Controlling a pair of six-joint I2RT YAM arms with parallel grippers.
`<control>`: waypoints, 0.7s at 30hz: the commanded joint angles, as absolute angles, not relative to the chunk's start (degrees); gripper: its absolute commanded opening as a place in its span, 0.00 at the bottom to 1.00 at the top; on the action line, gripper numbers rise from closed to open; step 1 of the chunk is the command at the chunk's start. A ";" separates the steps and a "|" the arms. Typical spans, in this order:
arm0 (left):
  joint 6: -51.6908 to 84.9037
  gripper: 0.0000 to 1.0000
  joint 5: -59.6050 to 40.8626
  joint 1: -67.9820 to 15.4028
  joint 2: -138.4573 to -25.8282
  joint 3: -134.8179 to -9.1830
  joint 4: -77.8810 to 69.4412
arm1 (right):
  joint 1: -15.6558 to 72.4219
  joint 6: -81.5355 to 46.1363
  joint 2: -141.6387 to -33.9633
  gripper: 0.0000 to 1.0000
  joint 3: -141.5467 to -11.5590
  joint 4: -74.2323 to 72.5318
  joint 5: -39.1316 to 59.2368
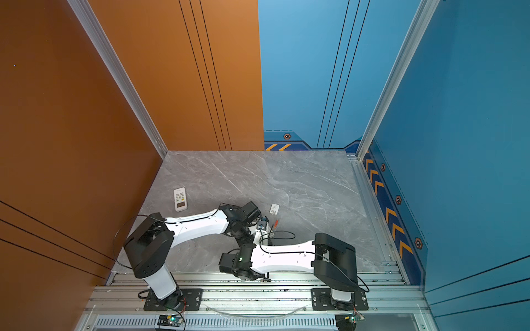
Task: Unload the batteries from the remote control
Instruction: 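Flip the red battery out onto the table with the right gripper's screwdriver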
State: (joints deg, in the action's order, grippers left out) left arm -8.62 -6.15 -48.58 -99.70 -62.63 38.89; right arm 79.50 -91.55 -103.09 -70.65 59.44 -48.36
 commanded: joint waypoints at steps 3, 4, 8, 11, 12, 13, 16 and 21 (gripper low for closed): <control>-9.65 0.00 -10.31 -47.40 -99.85 -61.93 44.45 | 79.62 -94.43 -102.02 0.00 -69.62 58.81 -56.67; -9.74 0.00 -10.39 -47.39 -99.54 -61.60 44.43 | 79.58 -94.00 -101.30 0.00 -69.61 58.38 -57.22; -10.71 0.00 -7.69 -47.08 -98.49 -60.60 44.21 | 79.54 -90.78 -96.08 0.00 -68.56 54.95 -59.19; -11.38 0.00 -5.04 -46.54 -98.03 -59.57 43.21 | 77.89 -86.10 -91.21 0.00 -65.70 50.53 -56.27; -11.93 0.00 -5.54 -46.17 -98.02 -59.50 42.90 | 76.78 -83.66 -88.33 0.00 -63.78 48.27 -54.26; -12.17 0.06 -5.32 -46.04 -98.00 -59.42 42.31 | 75.94 -83.70 -85.81 0.00 -62.22 48.08 -53.70; -12.56 0.22 -3.80 -45.95 -97.91 -59.41 40.75 | 68.40 -77.16 -76.77 0.00 -56.28 43.59 -46.72; -12.04 0.53 -2.11 -45.85 -97.45 -59.41 37.35 | 53.96 -66.18 -63.40 0.00 -46.89 33.09 -35.50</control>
State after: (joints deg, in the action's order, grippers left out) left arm -12.23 -6.17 -46.87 -98.61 -60.27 39.38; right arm 57.84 -75.05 -68.07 -50.96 40.49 -43.07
